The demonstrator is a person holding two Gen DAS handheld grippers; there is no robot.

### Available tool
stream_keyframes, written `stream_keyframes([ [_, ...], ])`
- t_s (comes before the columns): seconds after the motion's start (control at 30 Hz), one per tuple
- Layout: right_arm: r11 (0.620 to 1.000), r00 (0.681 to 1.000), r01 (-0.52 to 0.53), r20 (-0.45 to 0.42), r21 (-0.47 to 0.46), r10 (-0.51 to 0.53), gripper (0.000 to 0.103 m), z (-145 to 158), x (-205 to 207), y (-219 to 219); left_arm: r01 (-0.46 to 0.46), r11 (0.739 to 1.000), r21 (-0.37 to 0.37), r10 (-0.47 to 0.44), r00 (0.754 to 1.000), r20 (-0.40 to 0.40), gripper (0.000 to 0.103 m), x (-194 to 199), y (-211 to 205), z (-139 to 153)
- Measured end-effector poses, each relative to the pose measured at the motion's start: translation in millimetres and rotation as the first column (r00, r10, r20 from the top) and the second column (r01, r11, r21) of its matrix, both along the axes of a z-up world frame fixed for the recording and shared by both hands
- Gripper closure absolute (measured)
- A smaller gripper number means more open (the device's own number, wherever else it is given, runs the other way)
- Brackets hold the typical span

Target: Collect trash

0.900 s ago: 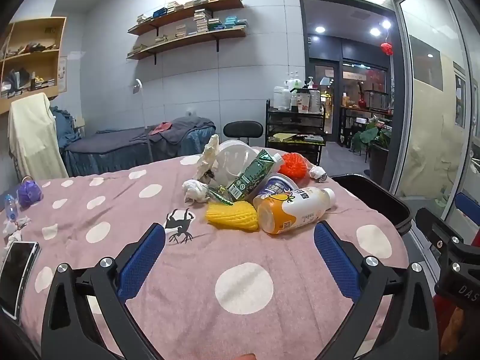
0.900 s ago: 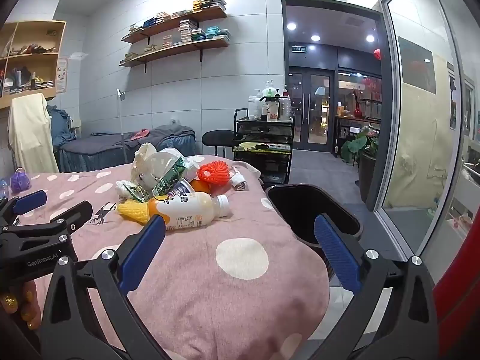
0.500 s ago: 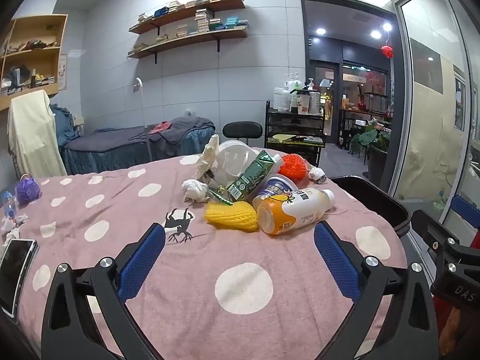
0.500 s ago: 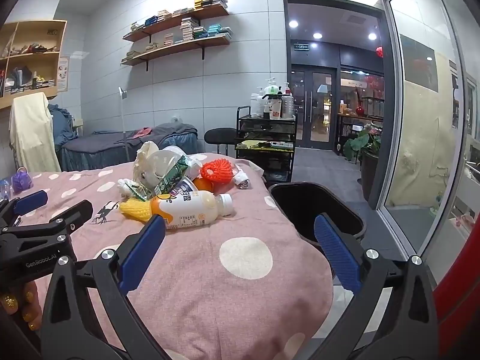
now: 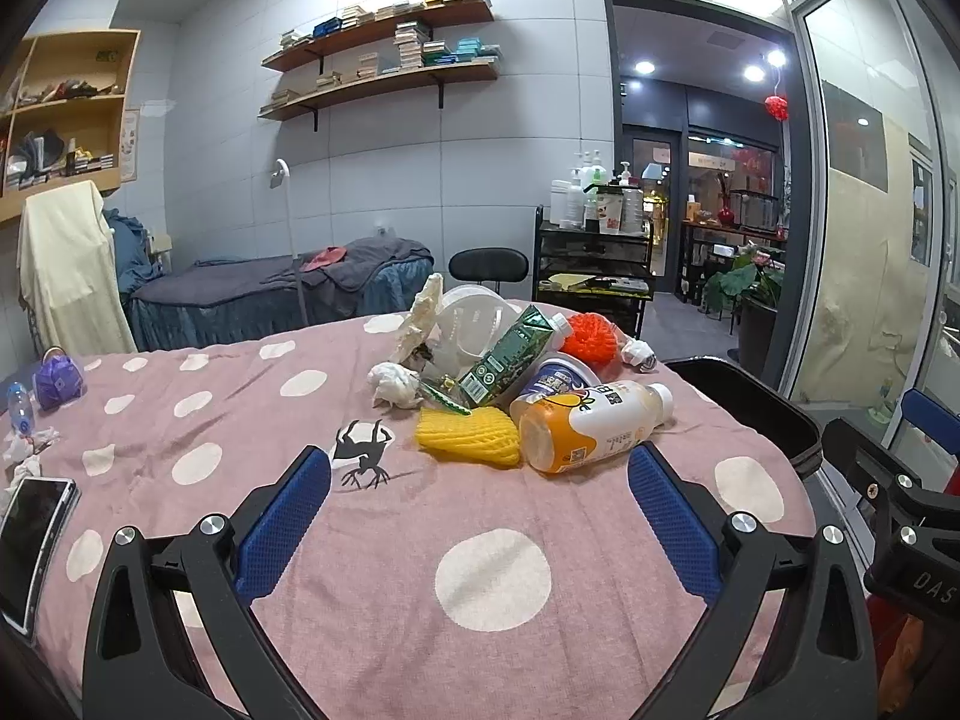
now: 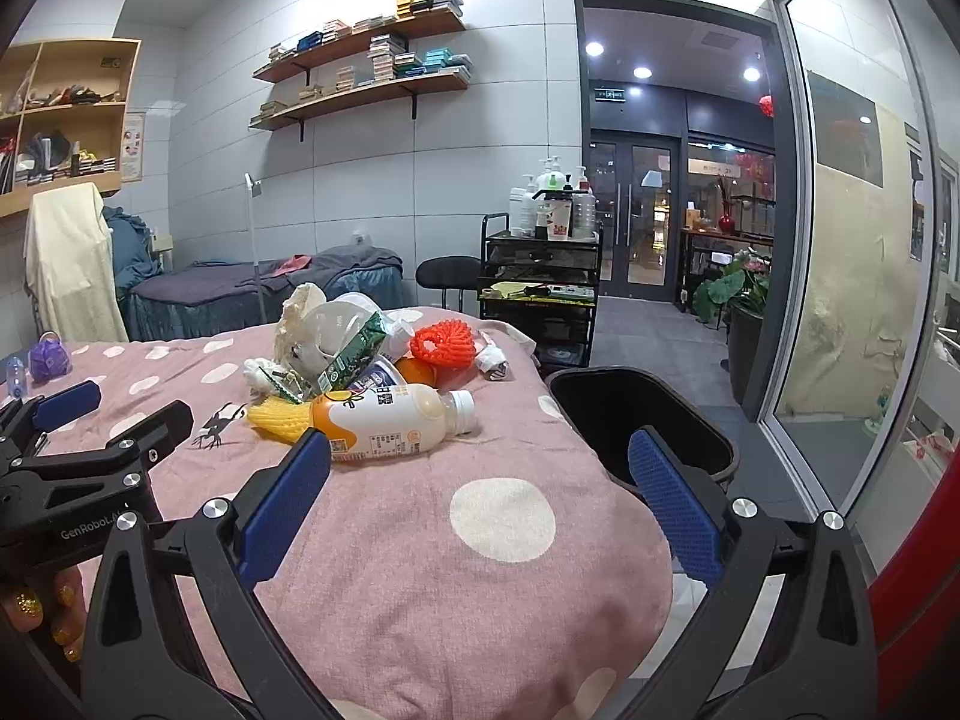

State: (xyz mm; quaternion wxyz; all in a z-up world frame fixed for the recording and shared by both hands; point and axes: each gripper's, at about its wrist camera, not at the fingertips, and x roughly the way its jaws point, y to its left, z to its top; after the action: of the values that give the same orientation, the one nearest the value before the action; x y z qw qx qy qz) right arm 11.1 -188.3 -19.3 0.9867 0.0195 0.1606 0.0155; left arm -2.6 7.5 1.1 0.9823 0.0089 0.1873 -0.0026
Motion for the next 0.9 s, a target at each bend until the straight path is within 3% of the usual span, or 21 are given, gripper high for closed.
stream_keyframes([
  [0.9, 1.0, 1.0, -0.006, -0.008, 0.0, 0.006, 0.005, -0.3, 3.3, 2.2, -0.006, 1.0, -0.003, 0.006, 1.0, -0.001, 0.006, 1.7, 0.7, -0.9],
])
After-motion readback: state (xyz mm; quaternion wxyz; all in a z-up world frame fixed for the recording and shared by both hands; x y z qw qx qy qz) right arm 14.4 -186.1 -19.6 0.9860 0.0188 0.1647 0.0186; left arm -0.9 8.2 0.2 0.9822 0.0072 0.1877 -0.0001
